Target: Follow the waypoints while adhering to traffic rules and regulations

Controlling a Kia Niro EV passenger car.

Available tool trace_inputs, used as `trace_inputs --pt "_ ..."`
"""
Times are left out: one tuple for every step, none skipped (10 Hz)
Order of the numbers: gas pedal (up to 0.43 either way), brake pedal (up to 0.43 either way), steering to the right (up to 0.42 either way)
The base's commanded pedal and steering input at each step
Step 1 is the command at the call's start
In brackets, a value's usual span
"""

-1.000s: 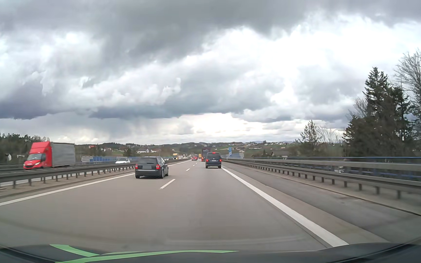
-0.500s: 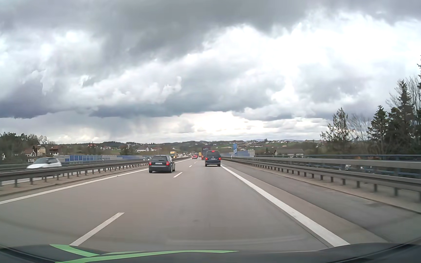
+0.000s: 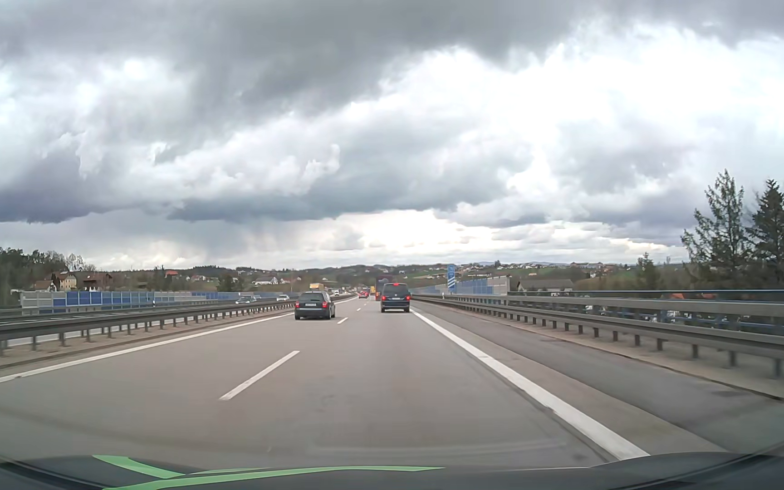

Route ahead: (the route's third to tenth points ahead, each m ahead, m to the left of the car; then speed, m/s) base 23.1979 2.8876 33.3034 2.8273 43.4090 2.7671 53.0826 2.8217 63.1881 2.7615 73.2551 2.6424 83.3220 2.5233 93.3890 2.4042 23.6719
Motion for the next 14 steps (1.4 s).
trace_inputs --pt "0.059 0.0 -0.004" --pt "0.059 0.0 -0.003" --pt "0.059 0.0 -0.003" --pt "0.059 0.0 -0.003" --pt "0.059 0.0 -0.003" --pt "0.059 0.0 -0.003" --pt "0.059 0.0 -0.003" --pt "0.059 0.0 -0.004" --pt "0.059 0.0 -0.003" --pt "0.059 0.0 -0.004" --pt "0.059 0.0 -0.004" --pt "0.059 0.0 -0.004" --pt "0.067 0.0 -0.004" --pt "0.067 0.0 -0.004"
